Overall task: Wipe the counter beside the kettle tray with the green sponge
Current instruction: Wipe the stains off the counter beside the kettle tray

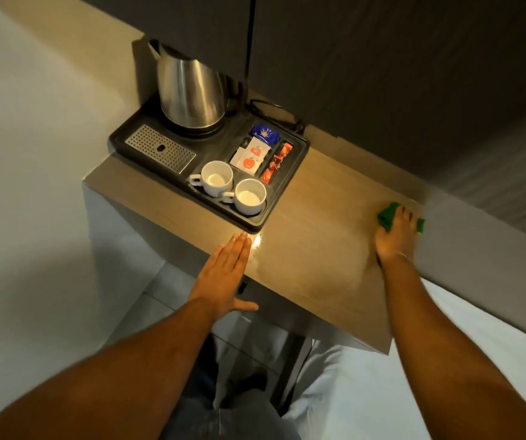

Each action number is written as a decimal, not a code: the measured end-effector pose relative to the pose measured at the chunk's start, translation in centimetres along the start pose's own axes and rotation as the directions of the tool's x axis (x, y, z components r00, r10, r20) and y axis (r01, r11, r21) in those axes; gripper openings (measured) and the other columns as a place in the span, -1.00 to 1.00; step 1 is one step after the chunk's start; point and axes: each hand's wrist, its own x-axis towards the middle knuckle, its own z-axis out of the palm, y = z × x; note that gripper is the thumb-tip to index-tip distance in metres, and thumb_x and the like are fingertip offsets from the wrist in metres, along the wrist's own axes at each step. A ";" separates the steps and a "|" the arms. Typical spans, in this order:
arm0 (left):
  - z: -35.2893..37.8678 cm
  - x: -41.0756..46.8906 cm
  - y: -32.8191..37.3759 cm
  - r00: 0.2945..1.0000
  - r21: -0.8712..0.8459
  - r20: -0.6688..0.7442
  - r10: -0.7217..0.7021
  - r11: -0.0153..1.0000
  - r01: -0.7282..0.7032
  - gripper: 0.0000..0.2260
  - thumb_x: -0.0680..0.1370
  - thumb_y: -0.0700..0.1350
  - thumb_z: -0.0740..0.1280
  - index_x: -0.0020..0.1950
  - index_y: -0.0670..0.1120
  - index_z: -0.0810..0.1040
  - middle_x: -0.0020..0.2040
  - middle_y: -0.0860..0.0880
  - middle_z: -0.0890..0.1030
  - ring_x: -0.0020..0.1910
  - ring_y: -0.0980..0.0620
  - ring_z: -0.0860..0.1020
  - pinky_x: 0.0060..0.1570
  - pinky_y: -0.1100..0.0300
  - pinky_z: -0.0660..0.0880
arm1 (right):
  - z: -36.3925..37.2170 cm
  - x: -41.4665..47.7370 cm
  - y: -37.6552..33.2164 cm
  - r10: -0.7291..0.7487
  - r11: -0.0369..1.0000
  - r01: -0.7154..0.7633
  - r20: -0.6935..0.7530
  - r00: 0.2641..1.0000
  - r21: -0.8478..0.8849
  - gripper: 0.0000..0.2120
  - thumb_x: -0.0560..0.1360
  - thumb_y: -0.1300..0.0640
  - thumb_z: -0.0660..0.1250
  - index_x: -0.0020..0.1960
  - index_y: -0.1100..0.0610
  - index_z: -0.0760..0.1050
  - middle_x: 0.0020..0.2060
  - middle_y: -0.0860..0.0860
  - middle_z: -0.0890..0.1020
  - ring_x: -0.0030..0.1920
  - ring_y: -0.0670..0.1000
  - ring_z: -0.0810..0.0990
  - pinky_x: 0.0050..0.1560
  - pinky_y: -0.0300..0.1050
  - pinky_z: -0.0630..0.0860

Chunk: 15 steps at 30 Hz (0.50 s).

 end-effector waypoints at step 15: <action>-1.2 0.5 2.8 0.986 -0.060 0.064 -0.152 0.986 0.156 0.43 0.35 0.63 0.36 0.65 -0.14 -0.53 0.70 -0.17 -0.49 0.68 -0.18 -0.46 0.72 -0.19 -0.25 | 0.8 -2.1 1.4 -0.175 0.984 0.176 0.029 0.984 -0.041 -0.26 0.64 0.23 0.30 0.73 0.14 0.07 0.72 0.13 0.15 0.70 0.23 0.10 0.65 0.31 0.17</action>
